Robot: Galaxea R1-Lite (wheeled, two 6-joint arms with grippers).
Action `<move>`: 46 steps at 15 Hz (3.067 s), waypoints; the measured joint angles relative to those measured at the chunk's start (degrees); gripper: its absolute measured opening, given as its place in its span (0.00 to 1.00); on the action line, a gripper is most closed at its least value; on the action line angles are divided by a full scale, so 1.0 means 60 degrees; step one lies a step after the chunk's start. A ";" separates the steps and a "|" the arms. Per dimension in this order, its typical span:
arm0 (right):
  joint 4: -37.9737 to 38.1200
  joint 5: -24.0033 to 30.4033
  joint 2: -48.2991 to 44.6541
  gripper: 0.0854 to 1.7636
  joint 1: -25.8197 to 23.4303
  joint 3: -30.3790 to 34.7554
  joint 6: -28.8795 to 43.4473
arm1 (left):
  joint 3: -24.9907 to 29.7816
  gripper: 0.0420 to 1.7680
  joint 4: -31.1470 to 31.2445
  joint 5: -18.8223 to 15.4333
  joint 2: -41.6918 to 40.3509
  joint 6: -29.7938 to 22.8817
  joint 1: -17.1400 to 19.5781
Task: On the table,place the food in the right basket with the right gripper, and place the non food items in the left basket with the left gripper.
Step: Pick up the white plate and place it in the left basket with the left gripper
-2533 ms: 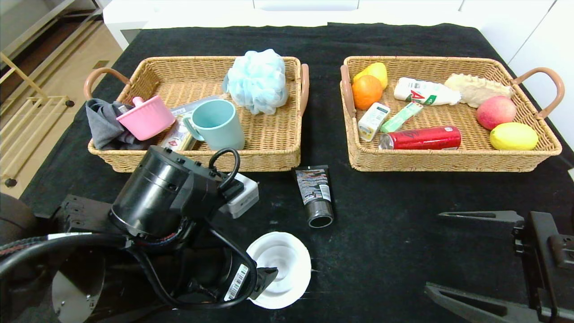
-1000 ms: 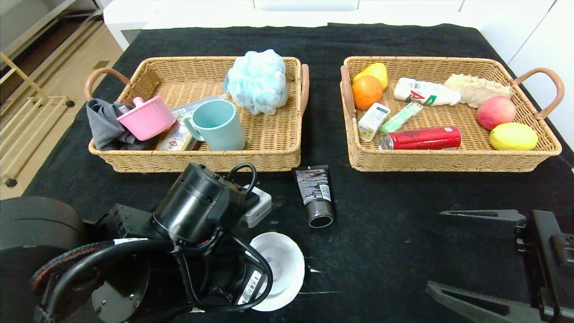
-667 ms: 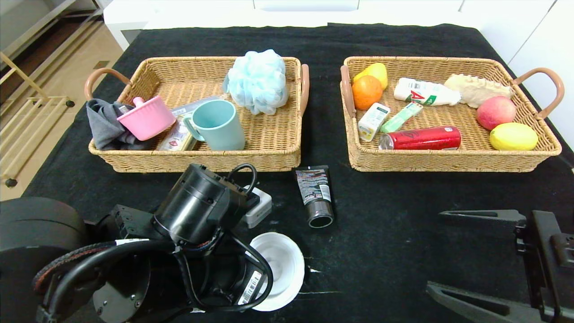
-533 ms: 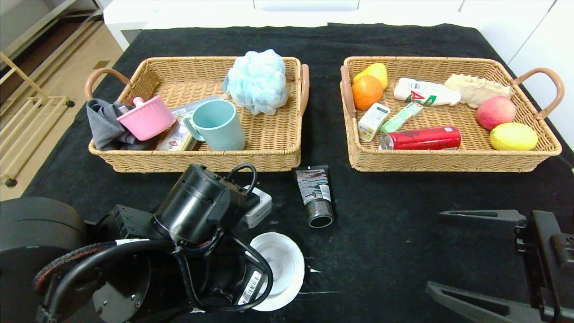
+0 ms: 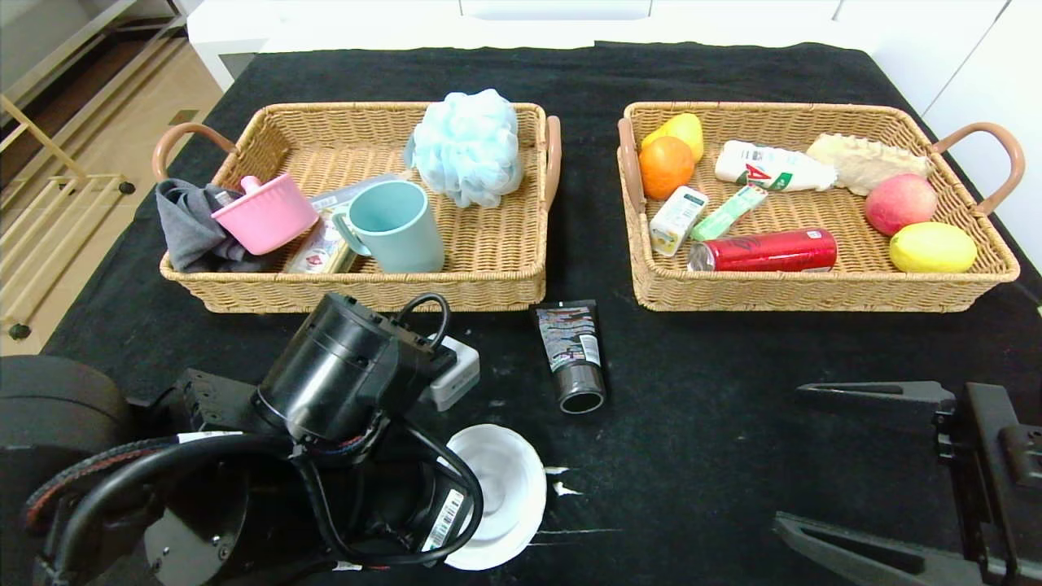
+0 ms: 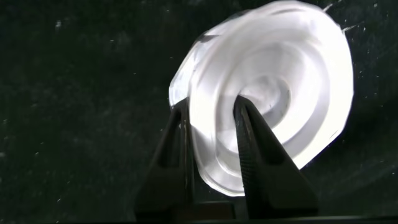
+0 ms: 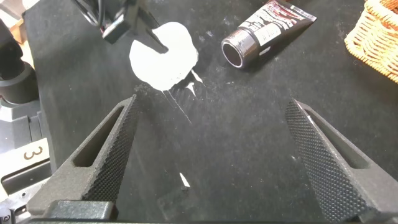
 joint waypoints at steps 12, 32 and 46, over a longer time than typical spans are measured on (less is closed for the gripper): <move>0.0014 -0.0016 -0.0004 0.97 0.0278 0.0073 0.0004 | -0.0091 0.26 -0.1768 -0.0327 -0.1453 -0.0518 0.1235; 0.0014 -0.0035 -0.0073 0.97 0.0536 0.0140 -0.0010 | -0.2578 0.26 -0.1833 -0.1044 -0.1851 -0.0547 0.4695; 0.0010 -0.0035 -0.0014 0.97 0.0540 0.0165 -0.0010 | -0.4870 0.26 -0.3291 -0.1296 0.0642 -0.0559 0.5902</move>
